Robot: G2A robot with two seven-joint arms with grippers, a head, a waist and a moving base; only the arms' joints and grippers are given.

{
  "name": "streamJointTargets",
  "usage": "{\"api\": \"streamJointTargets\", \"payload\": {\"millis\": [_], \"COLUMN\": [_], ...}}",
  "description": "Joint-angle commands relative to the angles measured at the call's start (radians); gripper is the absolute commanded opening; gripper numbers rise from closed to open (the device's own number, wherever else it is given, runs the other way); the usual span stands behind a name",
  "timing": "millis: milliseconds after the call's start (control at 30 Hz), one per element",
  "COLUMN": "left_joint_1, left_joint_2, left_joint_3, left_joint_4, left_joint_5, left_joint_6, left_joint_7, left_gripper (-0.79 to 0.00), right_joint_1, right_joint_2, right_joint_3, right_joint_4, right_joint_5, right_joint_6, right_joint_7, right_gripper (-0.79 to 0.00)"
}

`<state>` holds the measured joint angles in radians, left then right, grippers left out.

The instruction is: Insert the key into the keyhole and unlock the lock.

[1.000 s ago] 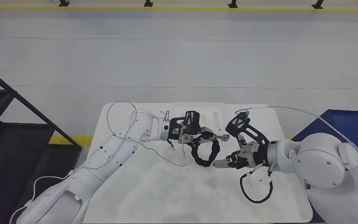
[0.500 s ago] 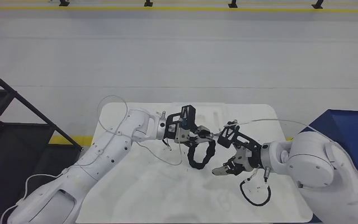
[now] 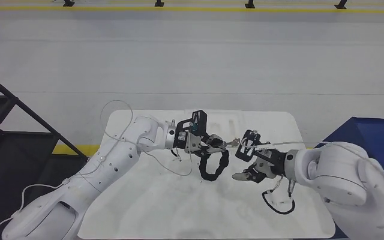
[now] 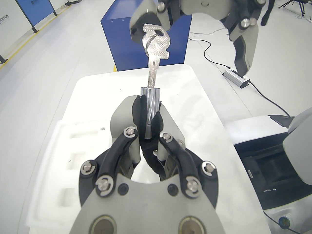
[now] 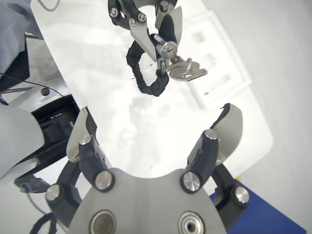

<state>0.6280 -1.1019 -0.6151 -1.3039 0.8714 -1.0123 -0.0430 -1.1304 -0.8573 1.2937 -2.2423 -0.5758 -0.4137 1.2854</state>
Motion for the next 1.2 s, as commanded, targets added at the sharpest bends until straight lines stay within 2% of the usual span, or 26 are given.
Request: {"api": "streamJointTargets", "payload": {"millis": [0, 100, 300, 667, 933, 1167], "left_joint_1": [-0.004, -0.012, -0.03, -0.046, -0.053, -0.061], "left_joint_2": [-0.002, -0.007, -0.016, -0.024, -0.026, -0.019], "left_joint_3": [0.01, 0.029, 0.053, 0.081, 0.089, 0.102], "left_joint_4": [0.008, 0.019, 0.039, 0.051, 0.057, 0.044], "left_joint_5": [-0.008, -0.017, -0.021, 0.001, 0.027, 0.051], "left_joint_6": [0.0, 0.0, 0.0, 0.0, 0.0, 0.0], "left_joint_7": [0.006, 0.012, 0.035, 0.076, 0.099, 0.112], "left_gripper": [-0.785, -0.785, -0.785, -0.785, -0.785, -0.785], "right_joint_1": [-0.012, -0.027, -0.03, 0.019, 0.027, 0.038], "right_joint_2": [0.003, 0.006, 0.007, 0.003, 0.009, 0.021], "right_joint_3": [0.008, 0.003, -0.045, -0.114, -0.099, -0.068], "right_joint_4": [-0.028, -0.076, -0.077, -0.056, -0.057, -0.025], "right_joint_5": [-0.042, -0.104, -0.141, -0.137, -0.114, -0.122], "right_joint_6": [-0.036, -0.096, -0.139, -0.133, -0.126, -0.215], "right_joint_7": [-0.025, -0.064, -0.096, -0.092, -0.078, -0.094], "right_gripper": [0.0, 0.0, 0.0, 0.0, 0.0, 0.0]}}
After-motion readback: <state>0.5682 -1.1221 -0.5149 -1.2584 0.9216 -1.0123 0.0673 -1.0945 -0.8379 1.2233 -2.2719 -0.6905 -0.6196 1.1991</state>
